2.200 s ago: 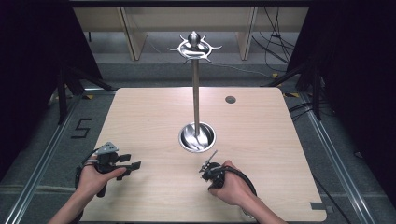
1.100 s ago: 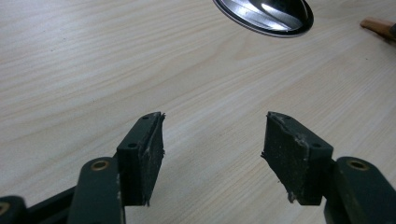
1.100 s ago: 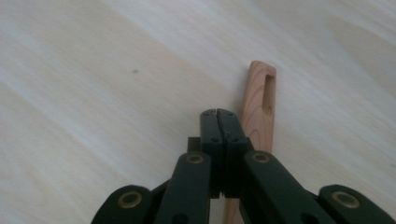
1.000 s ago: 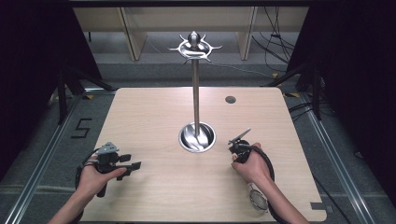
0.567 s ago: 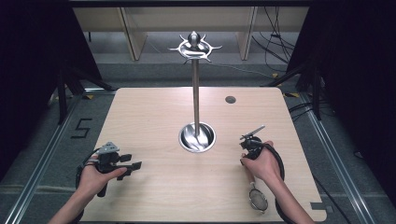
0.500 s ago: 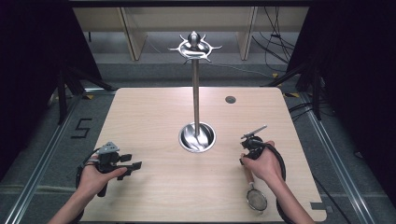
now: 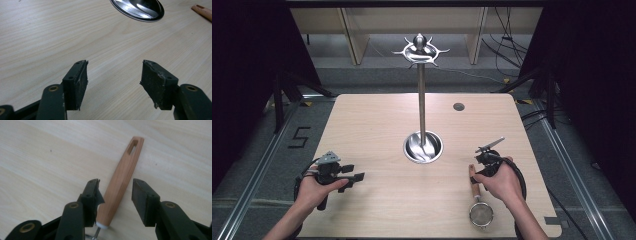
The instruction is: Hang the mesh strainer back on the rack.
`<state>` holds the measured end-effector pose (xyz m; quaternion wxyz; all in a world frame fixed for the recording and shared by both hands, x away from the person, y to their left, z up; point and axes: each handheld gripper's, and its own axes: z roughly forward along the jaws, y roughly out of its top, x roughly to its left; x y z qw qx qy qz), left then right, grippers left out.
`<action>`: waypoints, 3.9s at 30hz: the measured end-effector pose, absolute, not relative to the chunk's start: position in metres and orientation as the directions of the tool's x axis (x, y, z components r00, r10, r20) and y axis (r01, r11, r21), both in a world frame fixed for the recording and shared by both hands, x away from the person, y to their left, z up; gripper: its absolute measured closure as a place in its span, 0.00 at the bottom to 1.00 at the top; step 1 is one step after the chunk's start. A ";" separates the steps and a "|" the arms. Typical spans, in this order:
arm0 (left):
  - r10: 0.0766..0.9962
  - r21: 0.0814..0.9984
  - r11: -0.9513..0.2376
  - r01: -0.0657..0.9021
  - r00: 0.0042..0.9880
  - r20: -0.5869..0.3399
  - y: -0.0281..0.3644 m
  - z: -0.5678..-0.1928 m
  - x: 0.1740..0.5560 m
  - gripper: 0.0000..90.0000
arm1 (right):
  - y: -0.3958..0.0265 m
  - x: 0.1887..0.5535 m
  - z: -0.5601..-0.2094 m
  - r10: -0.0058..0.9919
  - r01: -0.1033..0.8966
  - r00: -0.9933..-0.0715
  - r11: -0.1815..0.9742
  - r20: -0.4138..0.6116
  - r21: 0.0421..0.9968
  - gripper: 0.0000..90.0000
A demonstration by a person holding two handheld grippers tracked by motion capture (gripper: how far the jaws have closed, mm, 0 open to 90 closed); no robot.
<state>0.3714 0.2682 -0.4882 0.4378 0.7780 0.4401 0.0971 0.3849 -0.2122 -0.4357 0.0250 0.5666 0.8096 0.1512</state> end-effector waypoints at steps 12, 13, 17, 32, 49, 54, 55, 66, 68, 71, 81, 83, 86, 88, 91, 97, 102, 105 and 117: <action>0.775 0.768 -0.238 0.594 0.594 -0.219 0.267 -0.488 0.372 0.41 | -0.218 0.379 -0.441 0.944 0.948 -0.294 0.268 0.151 0.169 0.60; 0.775 0.767 -0.242 0.594 0.595 -0.216 0.267 -0.488 0.372 0.41 | -0.215 0.375 -0.444 0.950 0.965 -0.251 0.229 0.187 0.131 0.59; 0.775 0.771 -0.233 0.593 0.592 -0.222 0.268 -0.488 0.371 0.41 | -0.216 0.374 -0.448 0.942 0.953 -0.287 0.262 0.173 0.154 0.58; 0.782 0.761 -0.241 0.602 0.585 -0.215 0.272 -0.488 0.369 0.41 | -0.211 0.383 -0.463 0.950 0.962 -0.264 0.247 0.167 0.116 0.59; 0.781 0.765 -0.232 0.601 0.584 -0.222 0.273 -0.489 0.368 0.41 | -0.213 0.387 -0.472 0.968 0.982 -0.183 0.171 0.170 0.082 0.77; 0.780 0.767 -0.230 0.600 0.584 -0.223 0.273 -0.489 0.368 0.41 | -0.217 0.387 -0.470 0.961 0.974 -0.222 0.211 0.164 0.080 0.77; 0.780 0.768 -0.224 0.600 0.583 -0.227 0.272 -0.489 0.368 0.41 | -0.217 0.386 -0.469 0.960 0.973 -0.227 0.218 0.166 0.070 0.77; 0.783 0.769 -0.226 0.598 0.581 -0.222 0.273 -0.488 0.368 0.41 | -0.217 0.377 -0.454 0.955 0.968 -0.231 0.207 0.187 0.142 0.77; 0.783 0.770 -0.221 0.598 0.580 -0.226 0.273 -0.488 0.368 0.41 | -0.217 0.374 -0.451 0.950 0.961 -0.235 0.197 0.204 0.192 0.77; 0.783 0.769 -0.224 0.599 0.580 -0.223 0.274 -0.488 0.368 0.41 | -0.220 0.372 -0.446 0.940 0.936 -0.282 0.227 0.191 0.267 0.77; 0.784 0.769 -0.223 0.599 0.579 -0.223 0.273 -0.488 0.368 0.41 | -0.229 0.363 -0.440 0.911 0.862 -0.368 0.259 0.186 0.435 0.77; 0.782 0.769 -0.226 0.598 0.582 -0.222 0.273 -0.488 0.368 0.41 | -0.232 0.362 -0.438 0.903 0.839 -0.394 0.277 0.172 0.469 0.77; 0.782 0.769 -0.227 0.598 0.582 -0.222 0.273 -0.488 0.368 0.41 | -0.233 0.362 -0.435 0.898 0.821 -0.403 0.268 0.179 0.505 0.77; 0.784 0.769 -0.226 0.598 0.580 -0.222 0.273 -0.488 0.368 0.41 | -0.231 0.360 -0.432 0.901 0.827 -0.384 0.238 0.202 0.510 0.77; 0.782 0.769 -0.226 0.598 0.582 -0.222 0.273 -0.488 0.368 0.41 | -0.232 0.361 -0.431 0.897 0.815 -0.396 0.245 0.197 0.525 0.77; 0.783 0.771 -0.220 0.598 0.579 -0.226 0.273 -0.488 0.368 0.41 | -0.231 0.359 -0.429 0.896 0.794 -0.396 0.224 0.201 0.564 0.77; 0.786 0.773 -0.218 0.596 0.577 -0.223 0.273 -0.488 0.368 0.41 | -0.228 0.357 -0.424 0.894 0.781 -0.385 0.185 0.227 0.596 0.77; 0.789 0.774 -0.216 0.596 0.573 -0.221 0.273 -0.488 0.367 0.41 | -0.229 0.357 -0.422 0.893 0.778 -0.394 0.198 0.218 0.597 0.77; 0.779 0.772 -0.224 0.595 0.586 -0.225 0.272 -0.488 0.368 0.41 | -0.230 0.360 -0.420 0.888 0.718 -0.420 0.199 0.187 0.667 0.77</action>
